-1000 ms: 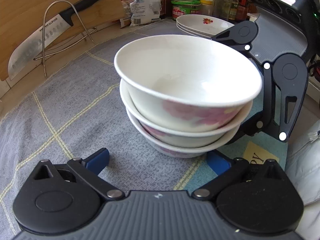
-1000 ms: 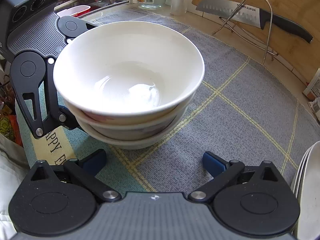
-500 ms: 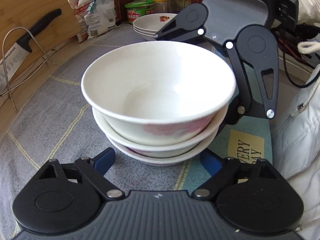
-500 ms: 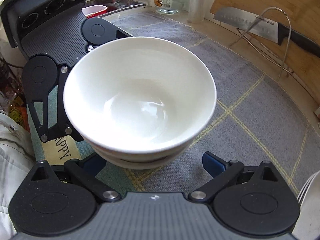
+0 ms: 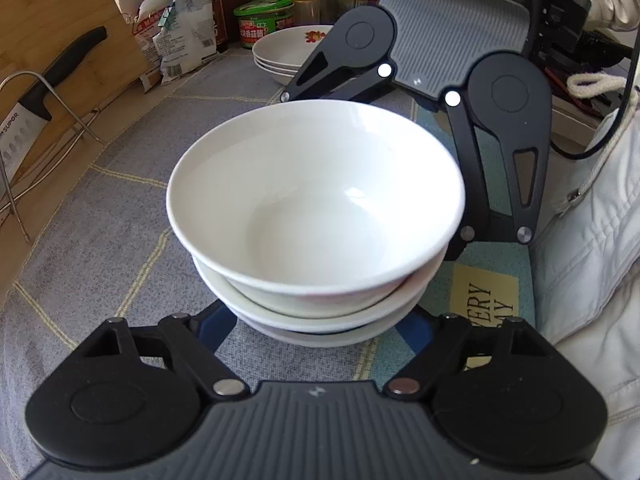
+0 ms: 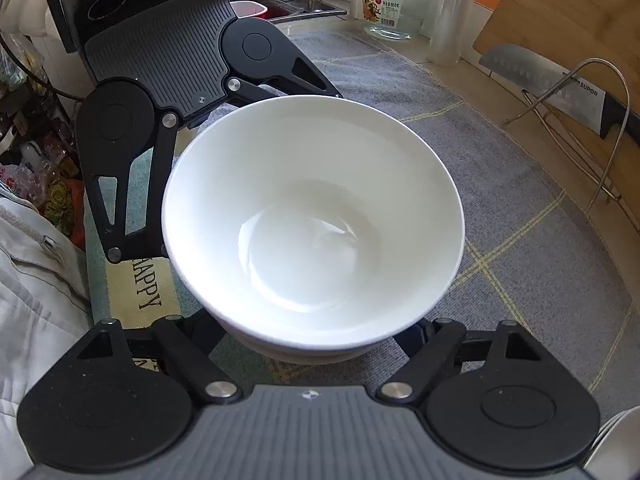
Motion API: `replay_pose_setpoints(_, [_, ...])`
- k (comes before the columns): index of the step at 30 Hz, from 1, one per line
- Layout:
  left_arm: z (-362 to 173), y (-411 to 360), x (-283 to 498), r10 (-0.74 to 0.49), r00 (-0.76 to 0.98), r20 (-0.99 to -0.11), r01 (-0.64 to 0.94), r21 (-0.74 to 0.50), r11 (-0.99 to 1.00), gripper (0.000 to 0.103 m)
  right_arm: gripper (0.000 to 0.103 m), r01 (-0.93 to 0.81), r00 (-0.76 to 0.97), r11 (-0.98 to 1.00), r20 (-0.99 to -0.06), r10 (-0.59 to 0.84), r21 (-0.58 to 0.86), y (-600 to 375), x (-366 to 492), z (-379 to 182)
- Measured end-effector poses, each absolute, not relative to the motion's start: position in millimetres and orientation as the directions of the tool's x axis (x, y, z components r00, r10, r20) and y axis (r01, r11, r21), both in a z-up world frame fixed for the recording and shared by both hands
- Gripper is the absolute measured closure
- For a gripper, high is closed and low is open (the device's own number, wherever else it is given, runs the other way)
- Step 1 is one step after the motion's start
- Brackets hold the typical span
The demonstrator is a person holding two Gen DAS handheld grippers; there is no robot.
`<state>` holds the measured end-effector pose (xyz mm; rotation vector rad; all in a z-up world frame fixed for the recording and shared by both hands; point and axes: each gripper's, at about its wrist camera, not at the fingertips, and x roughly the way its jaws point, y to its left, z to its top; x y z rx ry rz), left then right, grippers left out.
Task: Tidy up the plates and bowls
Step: 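Carry the bowl stack with the right tool over the plate stack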
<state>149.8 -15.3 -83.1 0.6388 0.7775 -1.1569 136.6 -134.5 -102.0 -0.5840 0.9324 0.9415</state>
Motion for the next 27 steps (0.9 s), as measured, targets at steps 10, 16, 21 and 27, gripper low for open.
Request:
replay_pose_setpoints(10, [-83.8,-12.6,150.2,-0.564,0.177,-0.807,0.968,0.038,0.25,0.021,0.015,-0.861,0.274,0.507,-0.869,0.412,-0.031,-134.3,136.4,-101.9])
replay_pose_setpoints(16, [-83.1,-15.0,150.2,-0.552,0.175,-0.815,0.963,0.025,0.268,0.021,0.015,-0.872,0.26,0.489,-0.871,0.417,-0.025,-137.1,136.1,-98.7])
replay_pose_setpoints(21, [-75.7,-22.0,146.0,-0.544,0.201,-0.815,0.958,0.048,0.282,0.021,0.015,-0.879,0.257,0.477,-0.869,0.422,-0.028,-145.5,134.3,-90.3])
replay_pose_setpoints(27, [-59.9,-41.4,141.7,-0.542,0.214,-0.813,0.957,0.064,0.282,0.021,0.015,-0.88,0.269,0.474,-0.866,0.422,-0.043,-164.7,130.6,-73.6])
